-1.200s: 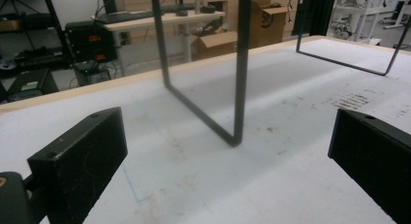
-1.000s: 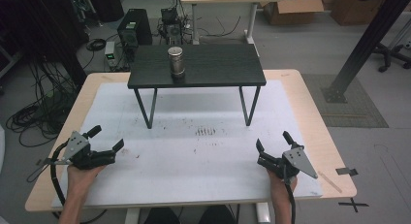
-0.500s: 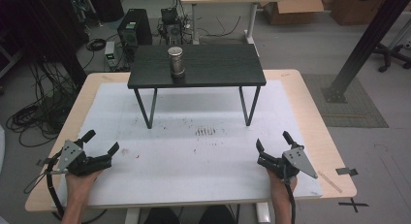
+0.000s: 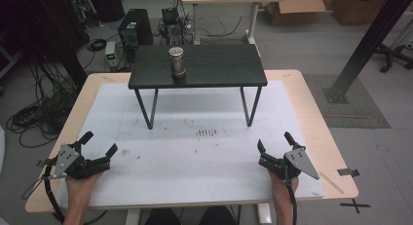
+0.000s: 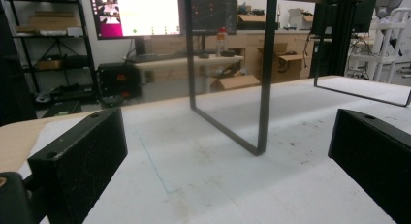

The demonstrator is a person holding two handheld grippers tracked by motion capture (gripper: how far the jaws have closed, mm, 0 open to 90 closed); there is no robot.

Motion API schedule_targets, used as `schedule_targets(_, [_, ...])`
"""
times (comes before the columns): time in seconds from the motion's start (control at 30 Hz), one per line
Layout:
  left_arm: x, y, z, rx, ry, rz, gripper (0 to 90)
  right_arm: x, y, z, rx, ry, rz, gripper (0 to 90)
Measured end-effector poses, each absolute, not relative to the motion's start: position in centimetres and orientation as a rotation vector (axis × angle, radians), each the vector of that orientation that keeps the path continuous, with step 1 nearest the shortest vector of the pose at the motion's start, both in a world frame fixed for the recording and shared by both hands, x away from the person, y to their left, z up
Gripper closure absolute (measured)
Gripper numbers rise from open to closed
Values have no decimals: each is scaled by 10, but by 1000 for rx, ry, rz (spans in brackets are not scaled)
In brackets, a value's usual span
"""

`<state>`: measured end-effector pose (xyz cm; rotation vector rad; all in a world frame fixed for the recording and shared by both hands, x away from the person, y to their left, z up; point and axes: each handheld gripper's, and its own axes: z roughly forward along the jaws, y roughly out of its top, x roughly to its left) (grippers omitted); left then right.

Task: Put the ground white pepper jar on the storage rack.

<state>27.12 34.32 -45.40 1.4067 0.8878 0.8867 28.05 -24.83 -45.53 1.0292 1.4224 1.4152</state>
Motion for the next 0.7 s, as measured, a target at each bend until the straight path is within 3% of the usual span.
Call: schedule_targets(0.7, [271,343,-454,1407,884,894,8,280,-249,-456,1018,1427,1433,39])
